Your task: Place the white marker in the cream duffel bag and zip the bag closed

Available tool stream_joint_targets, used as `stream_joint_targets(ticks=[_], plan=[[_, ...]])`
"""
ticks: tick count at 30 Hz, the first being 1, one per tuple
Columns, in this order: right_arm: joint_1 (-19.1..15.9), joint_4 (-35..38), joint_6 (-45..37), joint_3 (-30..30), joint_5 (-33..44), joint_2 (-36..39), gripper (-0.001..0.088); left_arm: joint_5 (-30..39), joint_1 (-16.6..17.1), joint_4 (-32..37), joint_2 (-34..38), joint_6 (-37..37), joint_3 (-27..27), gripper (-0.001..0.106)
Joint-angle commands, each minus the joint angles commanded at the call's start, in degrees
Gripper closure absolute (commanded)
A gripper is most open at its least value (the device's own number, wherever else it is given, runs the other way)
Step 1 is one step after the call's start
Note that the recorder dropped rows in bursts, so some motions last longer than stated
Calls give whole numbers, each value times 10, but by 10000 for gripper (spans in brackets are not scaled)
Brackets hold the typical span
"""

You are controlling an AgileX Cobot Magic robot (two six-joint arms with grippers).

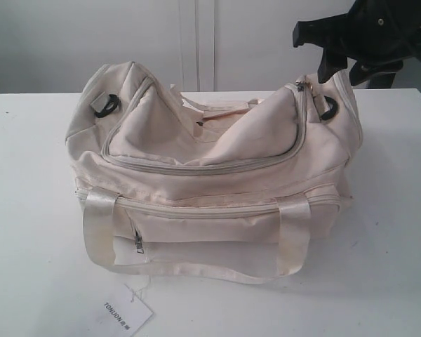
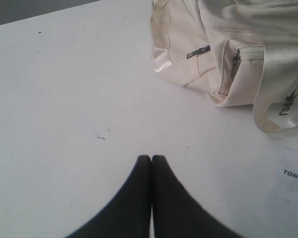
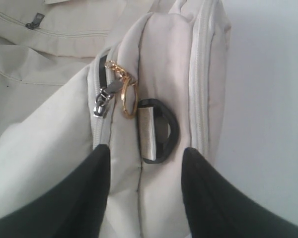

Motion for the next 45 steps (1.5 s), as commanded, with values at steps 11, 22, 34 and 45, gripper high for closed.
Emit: stream_joint_targets(ticks=[11, 22, 34, 45], plan=[[0, 0, 0, 0, -1, 0, 435, -82, 0, -8, -76, 0, 112, 1053], [0, 0, 0, 0, -1, 0, 435, -101, 0, -21, -76, 1, 139, 1053], [0, 0, 0, 0, -1, 0, 435, -102, 0, -20, -76, -83, 139, 1053], [0, 0, 0, 0, -1, 0, 435, -102, 0, -20, -76, -83, 139, 1053]])
